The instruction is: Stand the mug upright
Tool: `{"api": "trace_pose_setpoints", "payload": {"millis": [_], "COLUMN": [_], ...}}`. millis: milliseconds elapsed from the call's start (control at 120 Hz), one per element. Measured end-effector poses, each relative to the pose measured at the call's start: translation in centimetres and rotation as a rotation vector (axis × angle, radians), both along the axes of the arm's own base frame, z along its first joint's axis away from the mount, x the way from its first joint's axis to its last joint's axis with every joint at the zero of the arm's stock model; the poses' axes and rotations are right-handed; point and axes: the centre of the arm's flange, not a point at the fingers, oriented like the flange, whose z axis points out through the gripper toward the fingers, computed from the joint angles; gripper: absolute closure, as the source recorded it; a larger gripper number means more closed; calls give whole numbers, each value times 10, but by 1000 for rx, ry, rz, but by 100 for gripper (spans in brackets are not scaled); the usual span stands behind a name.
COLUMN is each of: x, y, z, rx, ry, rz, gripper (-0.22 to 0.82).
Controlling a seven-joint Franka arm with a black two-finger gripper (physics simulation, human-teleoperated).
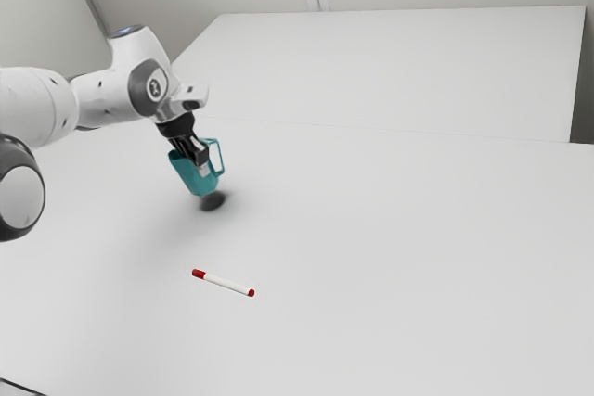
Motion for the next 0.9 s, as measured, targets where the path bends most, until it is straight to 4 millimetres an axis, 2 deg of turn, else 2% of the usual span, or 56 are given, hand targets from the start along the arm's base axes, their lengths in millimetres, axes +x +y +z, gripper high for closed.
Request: {"api": "trace_pose_setpoints", "payload": {"millis": [125, 258, 450, 600, 642, 742, 808, 900], "x": [5, 6, 7, 7, 8, 18, 19, 17], "y": [-3, -2, -3, -3, -3, -3, -8, -47], "z": [-15, -21, -24, -15, 0, 58, 116, 215], "rx": [47, 67, 66, 65, 64, 63, 55, 35], "ry": [2, -2, -3, -9, -25, -82, -128, -185], "rz": [30, 77, 138, 177, 185, 202, 208, 180], "gripper": [78, 78, 37, 18, 15, 9, 7, 4]}}
